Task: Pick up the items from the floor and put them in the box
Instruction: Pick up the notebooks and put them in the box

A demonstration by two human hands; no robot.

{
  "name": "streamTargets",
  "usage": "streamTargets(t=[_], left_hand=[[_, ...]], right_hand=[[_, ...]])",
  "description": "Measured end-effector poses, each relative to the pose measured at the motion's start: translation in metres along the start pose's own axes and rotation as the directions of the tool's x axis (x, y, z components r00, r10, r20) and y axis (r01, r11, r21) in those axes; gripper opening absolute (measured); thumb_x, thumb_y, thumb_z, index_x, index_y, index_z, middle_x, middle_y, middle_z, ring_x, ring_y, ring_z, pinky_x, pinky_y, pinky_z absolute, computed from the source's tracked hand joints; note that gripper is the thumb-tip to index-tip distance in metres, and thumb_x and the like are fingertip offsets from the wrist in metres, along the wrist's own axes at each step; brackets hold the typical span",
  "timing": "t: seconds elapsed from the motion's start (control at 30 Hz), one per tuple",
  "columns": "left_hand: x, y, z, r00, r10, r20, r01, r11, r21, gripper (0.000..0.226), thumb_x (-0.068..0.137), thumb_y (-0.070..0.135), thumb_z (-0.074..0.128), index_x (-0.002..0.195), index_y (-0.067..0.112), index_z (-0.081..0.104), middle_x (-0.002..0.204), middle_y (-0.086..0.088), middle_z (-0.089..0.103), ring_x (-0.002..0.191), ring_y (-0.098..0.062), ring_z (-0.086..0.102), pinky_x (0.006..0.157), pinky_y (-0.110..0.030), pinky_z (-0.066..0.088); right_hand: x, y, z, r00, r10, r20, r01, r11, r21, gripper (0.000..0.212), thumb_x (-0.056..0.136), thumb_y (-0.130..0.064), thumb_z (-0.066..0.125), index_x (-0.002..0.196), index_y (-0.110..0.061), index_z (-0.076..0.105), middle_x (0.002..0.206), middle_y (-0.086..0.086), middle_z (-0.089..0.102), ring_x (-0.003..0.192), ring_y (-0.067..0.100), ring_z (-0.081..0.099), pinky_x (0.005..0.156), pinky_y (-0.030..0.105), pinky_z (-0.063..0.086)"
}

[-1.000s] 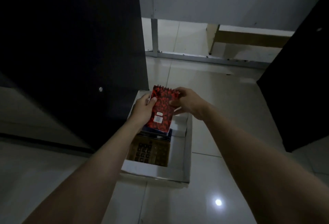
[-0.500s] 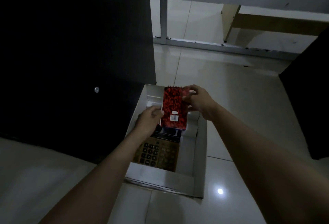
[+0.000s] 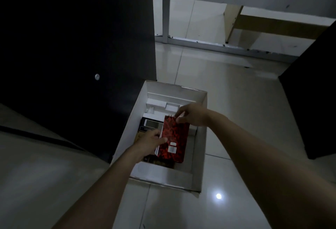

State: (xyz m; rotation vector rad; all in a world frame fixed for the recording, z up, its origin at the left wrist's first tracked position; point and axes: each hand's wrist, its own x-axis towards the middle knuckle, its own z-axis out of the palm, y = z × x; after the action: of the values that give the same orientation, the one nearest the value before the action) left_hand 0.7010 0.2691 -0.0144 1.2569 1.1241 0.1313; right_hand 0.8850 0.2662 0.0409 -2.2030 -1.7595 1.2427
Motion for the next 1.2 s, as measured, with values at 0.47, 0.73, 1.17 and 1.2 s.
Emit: streamTargets(t=[0.47,0.73,1.17,1.2], left_hand=[[0.014,-0.01,0.005,0.991,0.033,-0.13,-0.015,0.99,0.141,0.023,0.091,0.014,0.056,0.112,0.005,0.058,0.102,-0.008,0.062,0.089,-0.019,0.06,0.068,-0.024,0.051],[0.031,-0.027,0.026,0.995,0.049,-0.092,-0.012,0.929,0.369,0.012,0.086,0.014,0.064,0.087,0.002,0.064,0.088,-0.018,0.065,0.084,-0.026,0.061,0.085,-0.042,0.054],[0.024,-0.024,0.031,0.964,0.243,-0.103,-0.117,0.744,0.658,0.018,0.078,0.012,0.071,0.093,0.007,0.062,0.096,-0.015,0.07,0.088,-0.028,0.065,0.076,-0.036,0.054],[0.024,-0.023,0.032,0.966,0.237,-0.103,-0.106,0.728,0.677,0.015,0.079,0.012,0.07,0.092,0.006,0.064,0.097,-0.015,0.07,0.089,-0.028,0.065,0.076,-0.035,0.053]], right_hand=[[0.016,-0.005,0.019,0.998,0.022,0.063,0.002,0.934,-0.357,0.047,0.091,-0.017,0.057,0.135,-0.01,0.041,0.134,0.017,0.05,0.119,0.033,0.052,0.095,0.04,0.048],[0.029,0.014,0.037,0.994,0.029,0.105,0.031,0.846,-0.532,0.043,0.088,-0.015,0.06,0.127,-0.012,0.044,0.125,0.019,0.053,0.11,0.034,0.054,0.081,0.036,0.045],[0.026,0.015,0.049,0.999,0.032,-0.033,-0.046,0.745,-0.666,0.033,0.088,-0.014,0.062,0.119,-0.003,0.055,0.12,0.015,0.058,0.11,0.032,0.059,0.09,0.042,0.051],[0.025,0.015,0.049,0.999,0.02,-0.047,-0.047,0.717,-0.695,0.032,0.089,-0.015,0.061,0.118,-0.004,0.056,0.121,0.014,0.059,0.111,0.031,0.059,0.09,0.041,0.049]])
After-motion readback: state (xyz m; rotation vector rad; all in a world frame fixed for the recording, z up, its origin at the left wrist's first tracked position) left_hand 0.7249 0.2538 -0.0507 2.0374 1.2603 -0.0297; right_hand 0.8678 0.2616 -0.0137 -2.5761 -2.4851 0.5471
